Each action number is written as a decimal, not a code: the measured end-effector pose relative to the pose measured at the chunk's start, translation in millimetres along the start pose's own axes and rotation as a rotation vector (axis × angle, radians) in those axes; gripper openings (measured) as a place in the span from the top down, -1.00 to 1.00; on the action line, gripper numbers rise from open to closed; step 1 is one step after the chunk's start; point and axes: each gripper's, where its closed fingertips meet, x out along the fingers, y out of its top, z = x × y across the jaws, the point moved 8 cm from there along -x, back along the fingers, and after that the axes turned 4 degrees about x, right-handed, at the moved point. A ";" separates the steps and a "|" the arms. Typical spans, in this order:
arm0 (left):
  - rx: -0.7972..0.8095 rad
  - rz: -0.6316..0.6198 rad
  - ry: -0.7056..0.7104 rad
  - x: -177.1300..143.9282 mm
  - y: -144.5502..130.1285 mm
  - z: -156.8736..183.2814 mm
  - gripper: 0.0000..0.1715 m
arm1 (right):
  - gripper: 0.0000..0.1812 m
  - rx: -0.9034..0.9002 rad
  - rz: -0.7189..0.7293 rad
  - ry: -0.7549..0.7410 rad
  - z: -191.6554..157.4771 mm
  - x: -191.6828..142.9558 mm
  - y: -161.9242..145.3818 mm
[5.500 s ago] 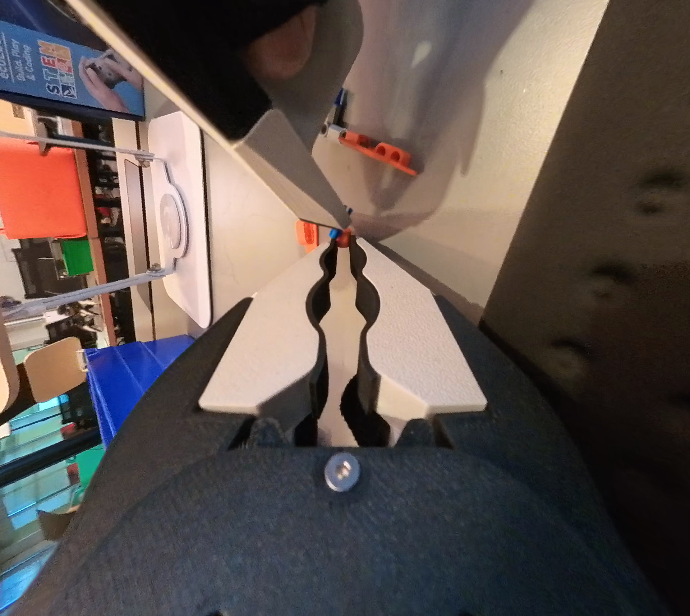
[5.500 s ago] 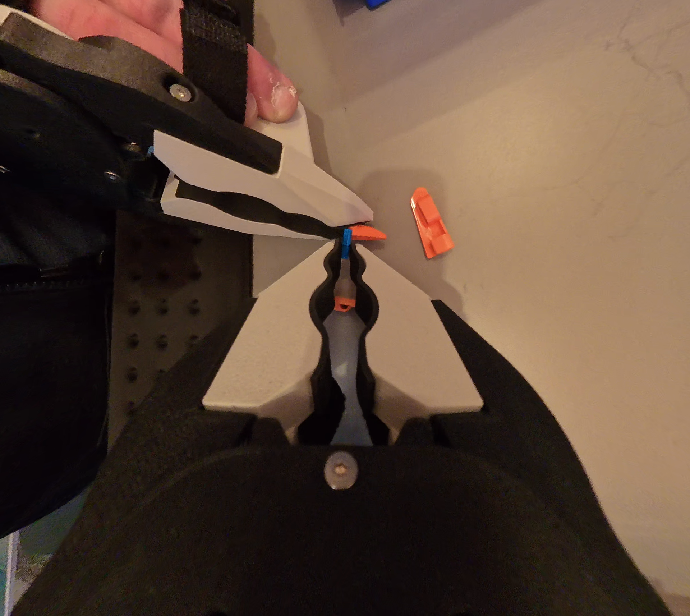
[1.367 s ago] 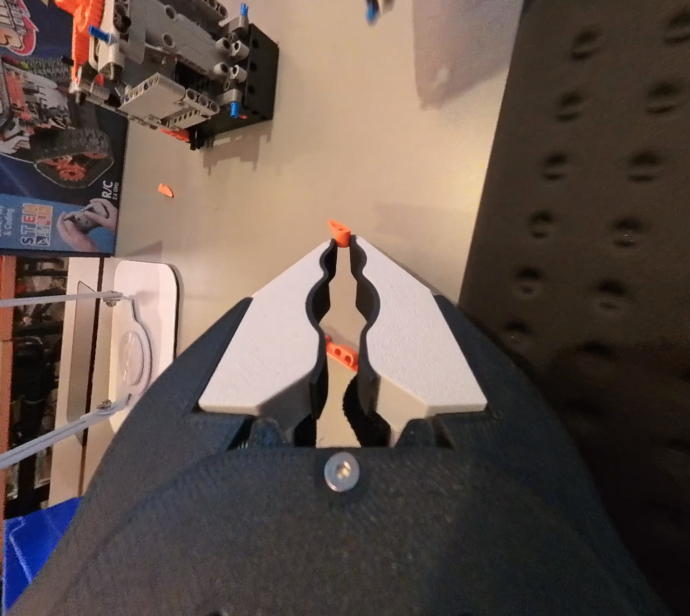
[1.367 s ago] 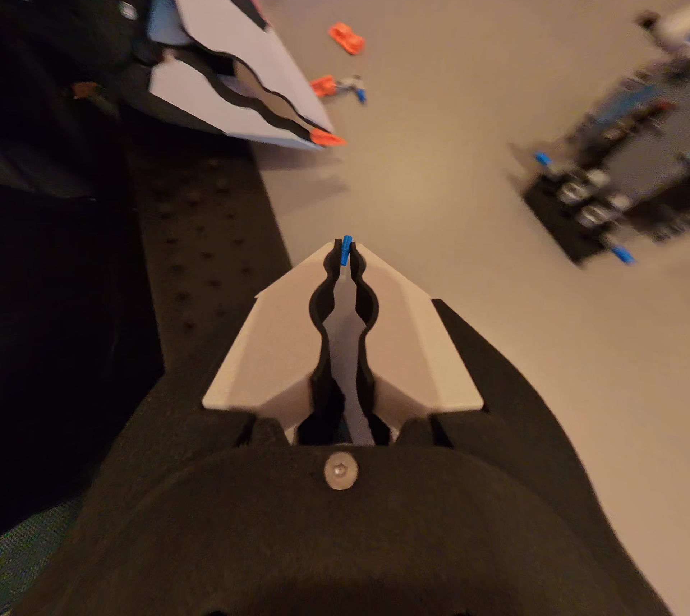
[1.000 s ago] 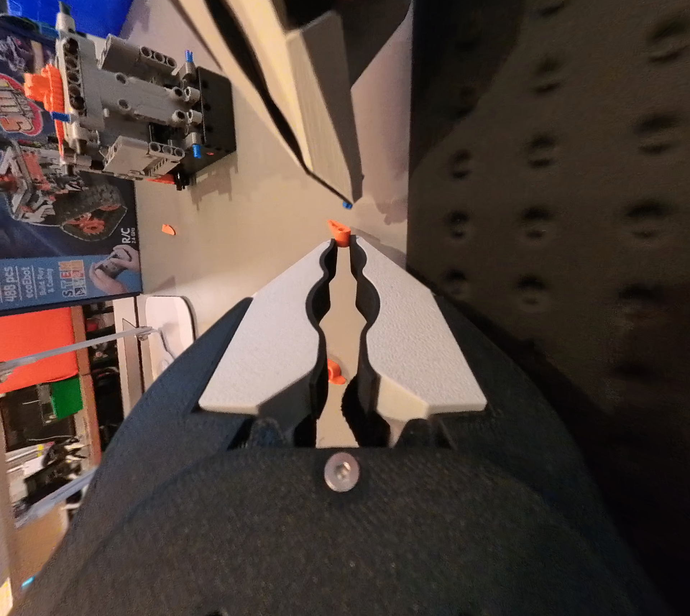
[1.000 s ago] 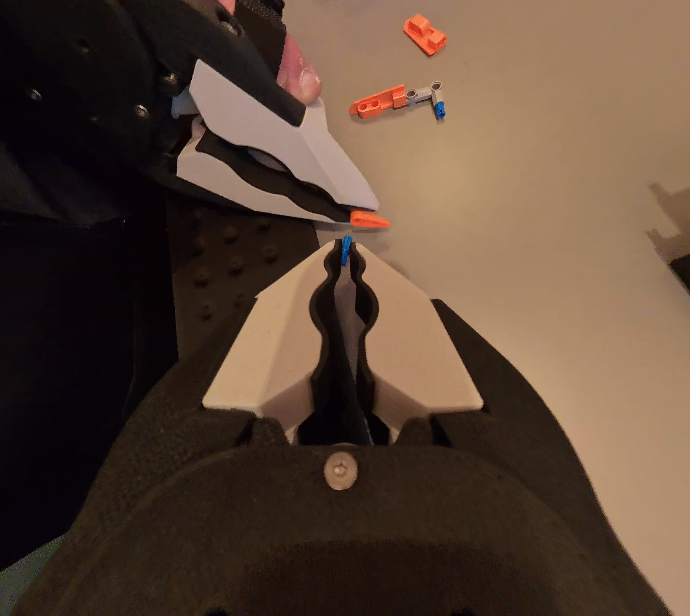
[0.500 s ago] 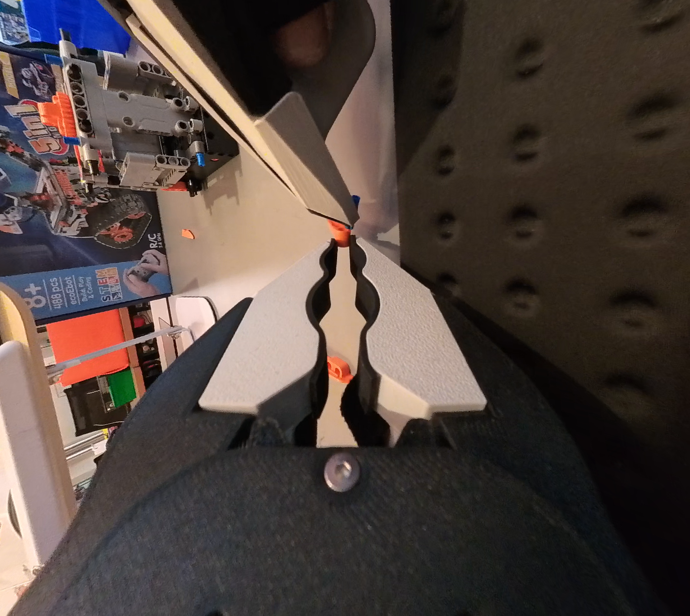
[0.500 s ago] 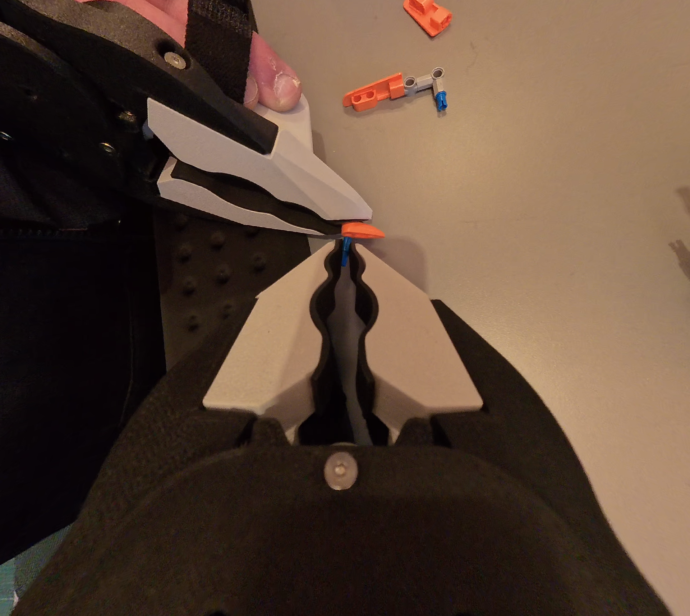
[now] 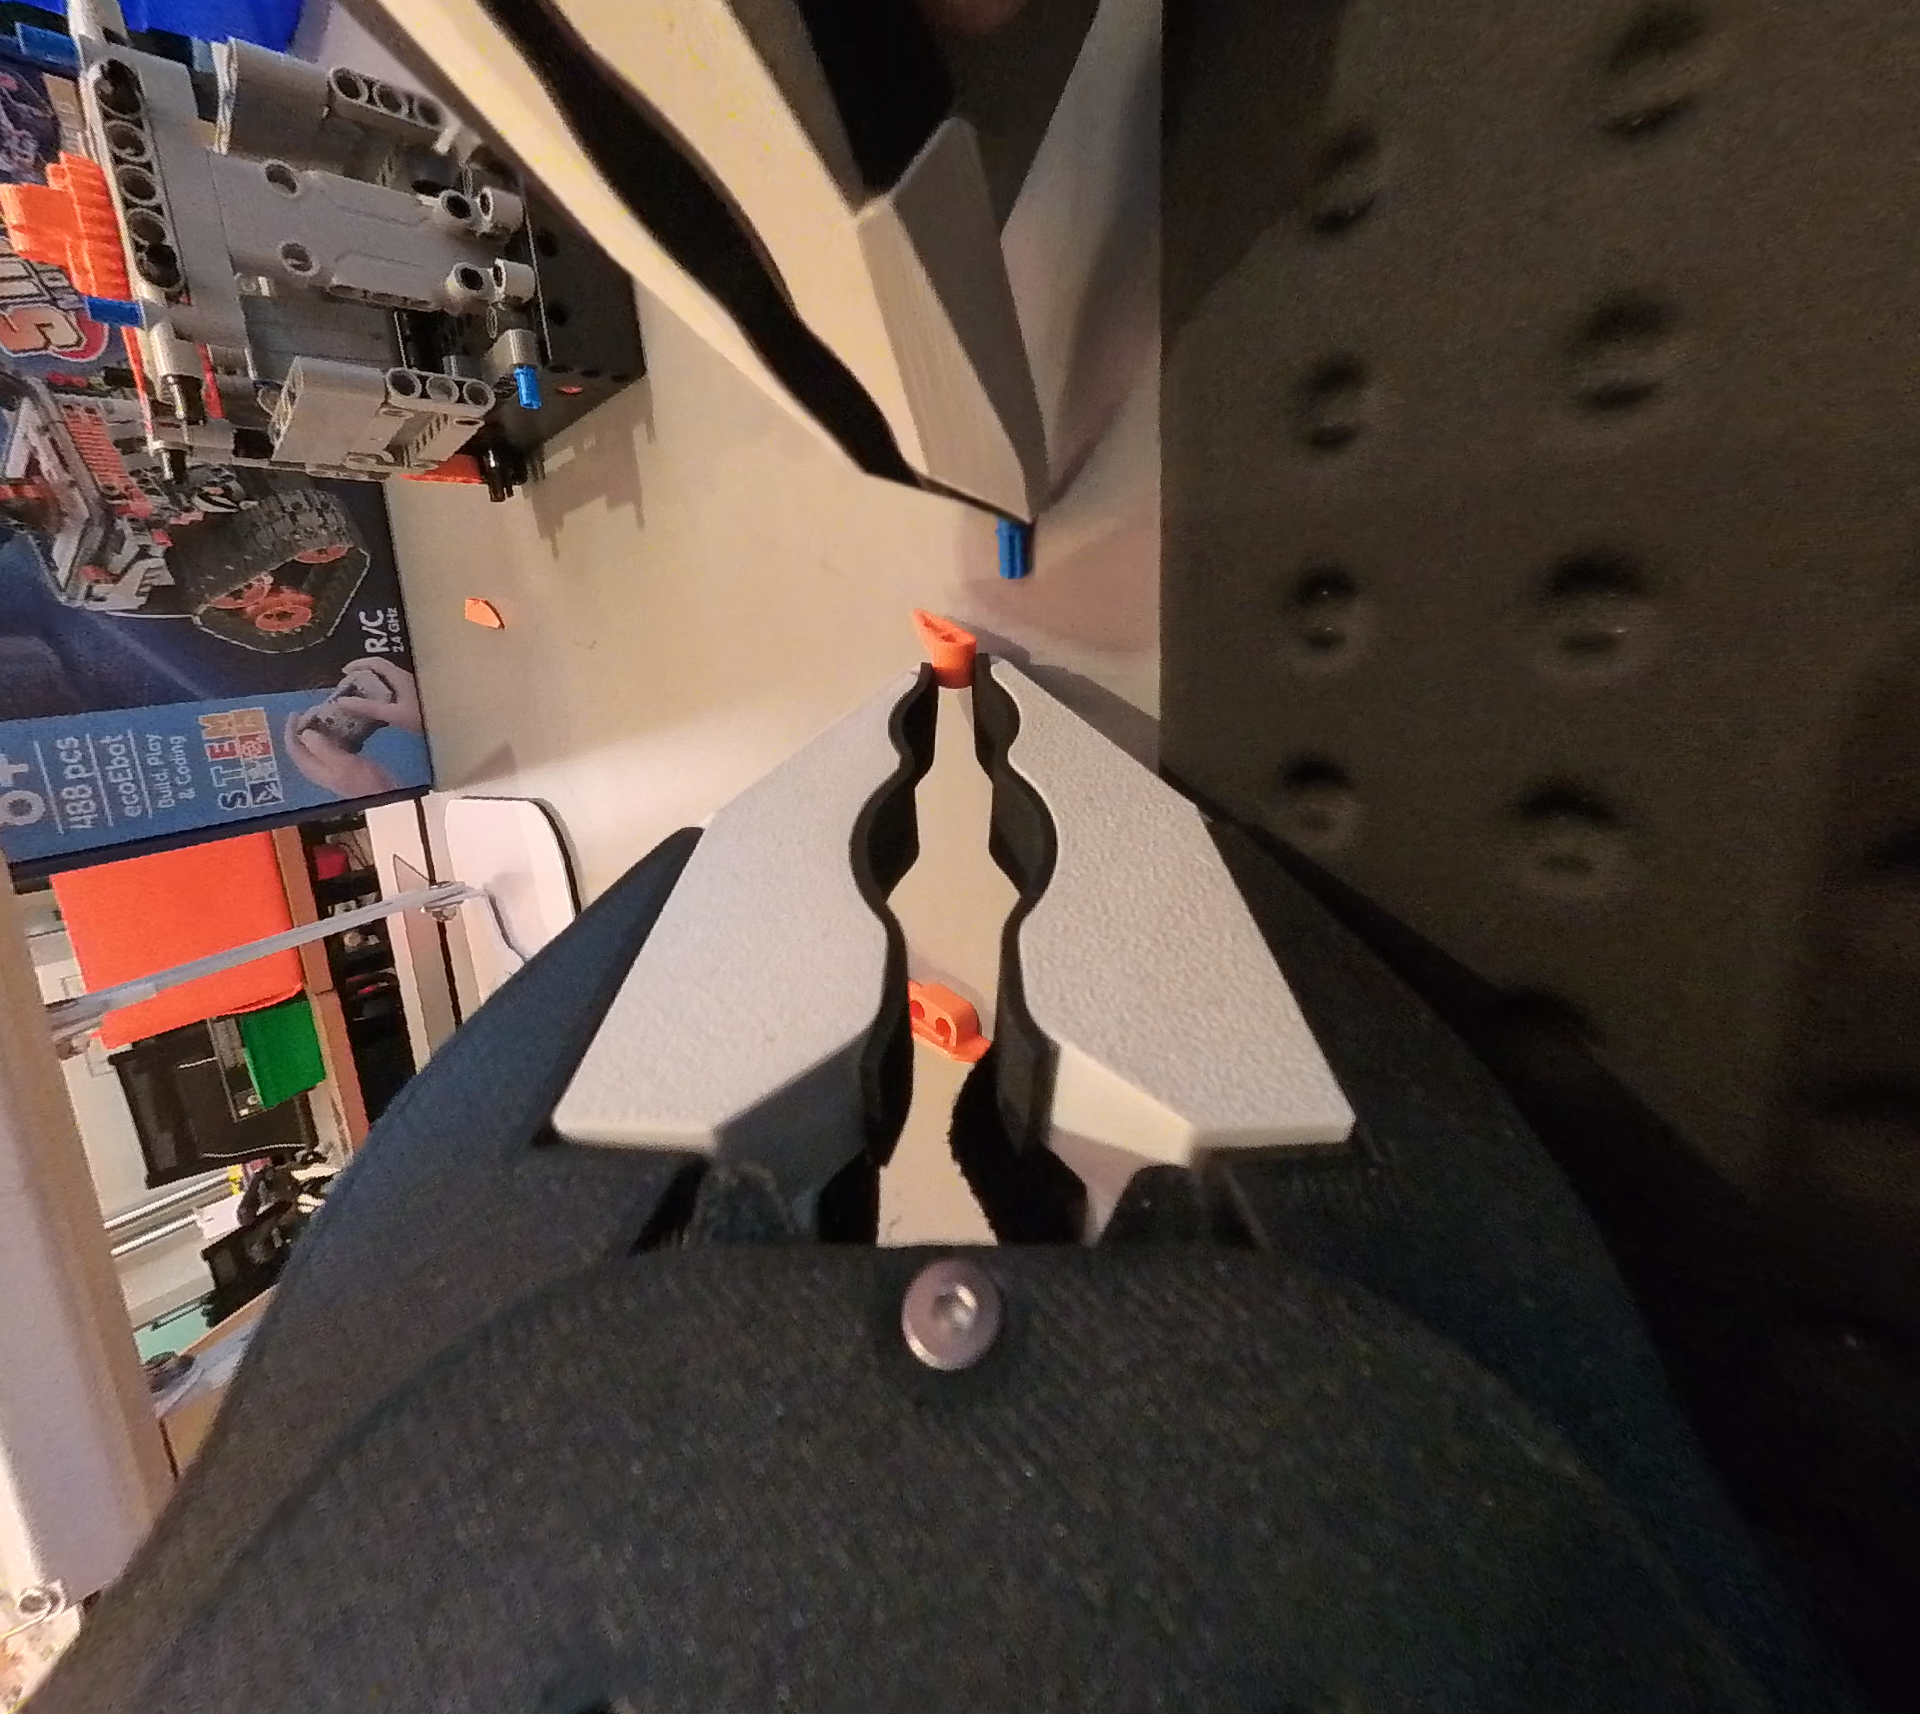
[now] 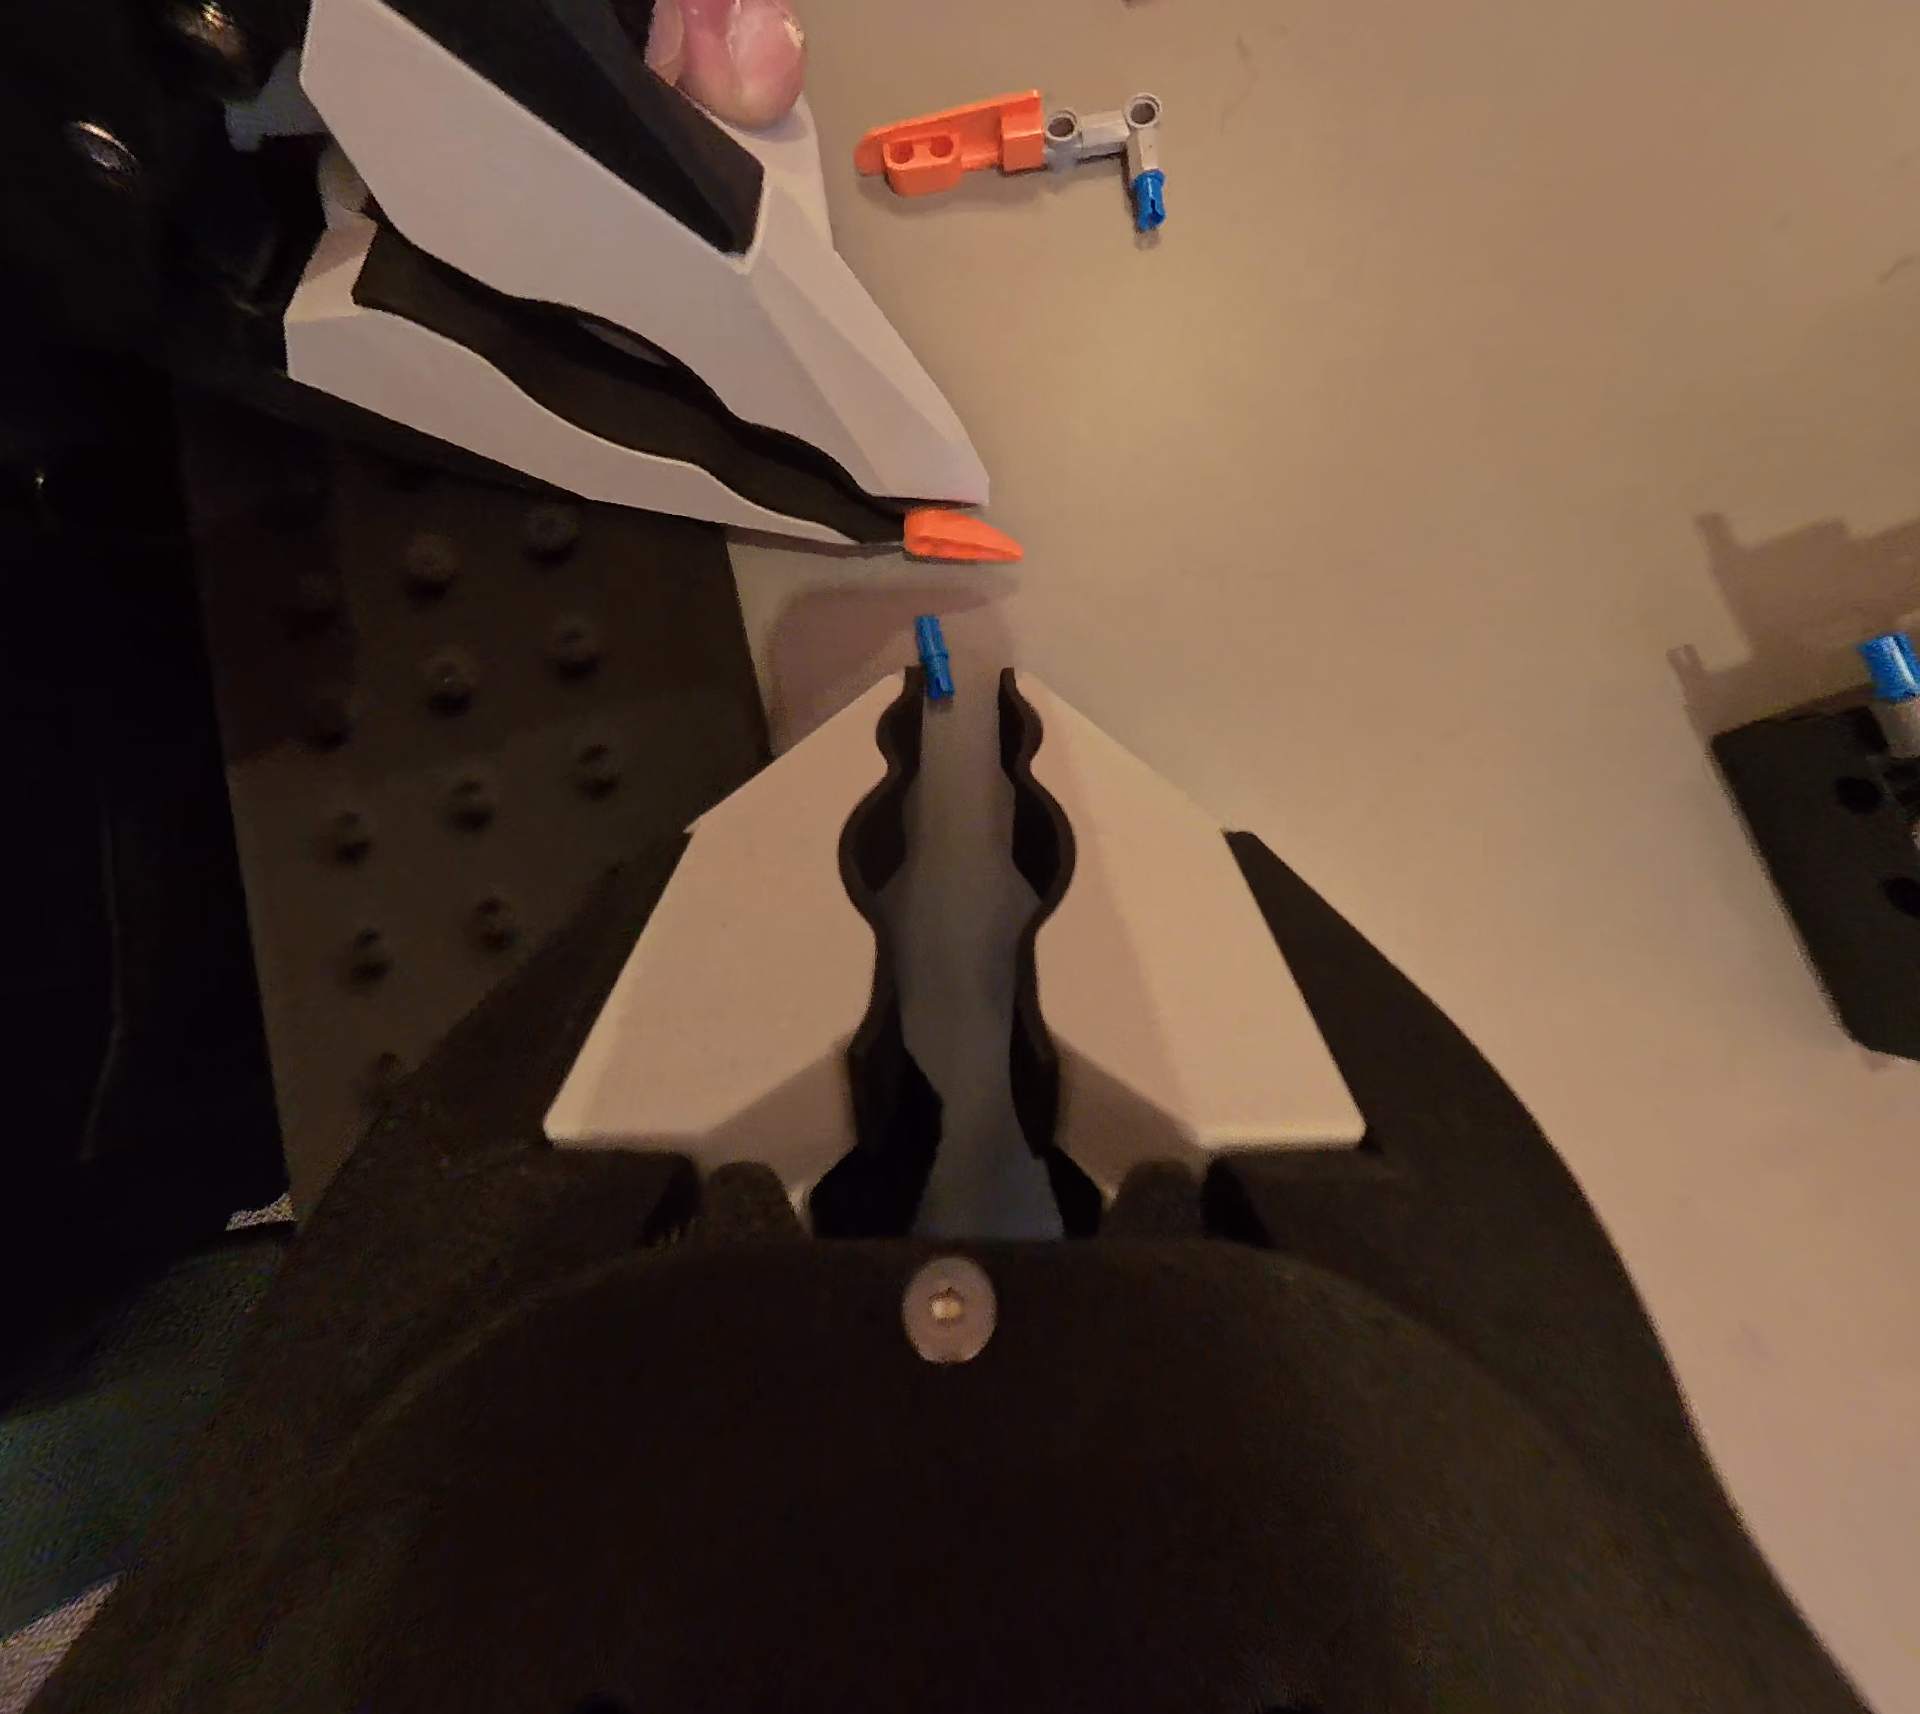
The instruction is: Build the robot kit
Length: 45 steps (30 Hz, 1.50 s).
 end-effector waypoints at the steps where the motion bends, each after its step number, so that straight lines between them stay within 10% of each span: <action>1: -0.003 0.002 -0.001 0.1 -0.1 -0.1 0.94 | 0.88 0.001 0.003 0.001 0.0 -0.8 -0.9; 45: 0.090 0.008 0.006 1.8 -1.9 -1.3 0.95 | 1.00 -0.091 0.014 0.142 3.9 3.1 16.4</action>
